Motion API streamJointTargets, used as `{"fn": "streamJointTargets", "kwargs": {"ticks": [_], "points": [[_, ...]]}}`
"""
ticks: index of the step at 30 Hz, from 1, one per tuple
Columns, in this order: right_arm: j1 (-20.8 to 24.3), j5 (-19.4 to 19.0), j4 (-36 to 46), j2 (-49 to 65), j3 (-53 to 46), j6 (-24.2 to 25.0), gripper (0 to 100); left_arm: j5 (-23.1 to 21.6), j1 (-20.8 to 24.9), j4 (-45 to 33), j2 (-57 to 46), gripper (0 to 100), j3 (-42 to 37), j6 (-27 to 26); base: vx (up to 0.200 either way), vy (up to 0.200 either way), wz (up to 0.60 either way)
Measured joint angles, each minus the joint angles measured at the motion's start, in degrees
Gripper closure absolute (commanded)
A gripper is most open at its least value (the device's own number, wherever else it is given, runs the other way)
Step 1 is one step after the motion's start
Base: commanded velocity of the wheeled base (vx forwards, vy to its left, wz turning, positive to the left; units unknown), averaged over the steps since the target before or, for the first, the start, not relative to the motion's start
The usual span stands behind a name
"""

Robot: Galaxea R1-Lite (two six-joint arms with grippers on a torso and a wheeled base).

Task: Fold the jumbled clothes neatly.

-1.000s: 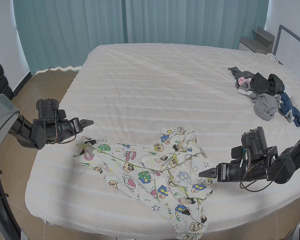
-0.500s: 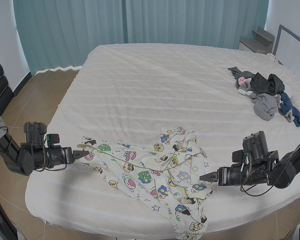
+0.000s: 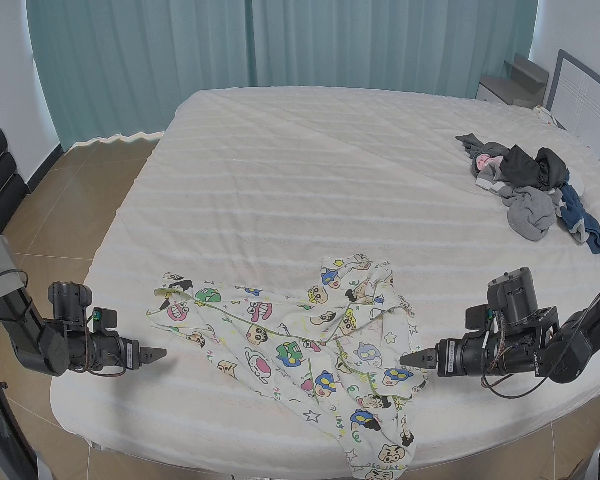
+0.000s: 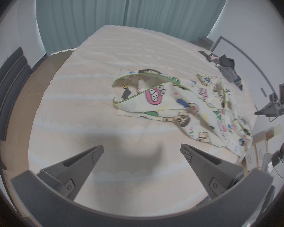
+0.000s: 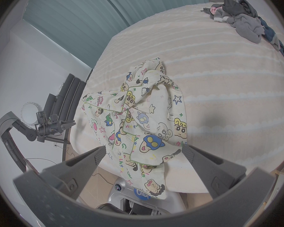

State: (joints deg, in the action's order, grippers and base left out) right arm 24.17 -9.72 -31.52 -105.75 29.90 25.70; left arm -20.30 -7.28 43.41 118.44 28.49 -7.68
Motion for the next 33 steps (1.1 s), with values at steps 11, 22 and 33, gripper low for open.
{"fn": "streamJointTargets", "kwargs": {"ticks": [11,22,33], "points": [[0.2,0.0,-0.1,-0.4,-0.2,0.0,0,6.8,3.6,0.4,7.7,0,9.3,0.3,0.0,0.0,0.0],[0.5,-0.1,-0.1,-0.4,0.0,0.0,0,8.1,5.2,0.5,11.1,0,14.0,0.2,0.0,0.0,0.0],[0.5,-0.1,-0.1,-0.4,0.0,0.2,0,8.1,6.2,0.5,13.4,100,15.9,0.1,0.0,0.0,0.0]]}}
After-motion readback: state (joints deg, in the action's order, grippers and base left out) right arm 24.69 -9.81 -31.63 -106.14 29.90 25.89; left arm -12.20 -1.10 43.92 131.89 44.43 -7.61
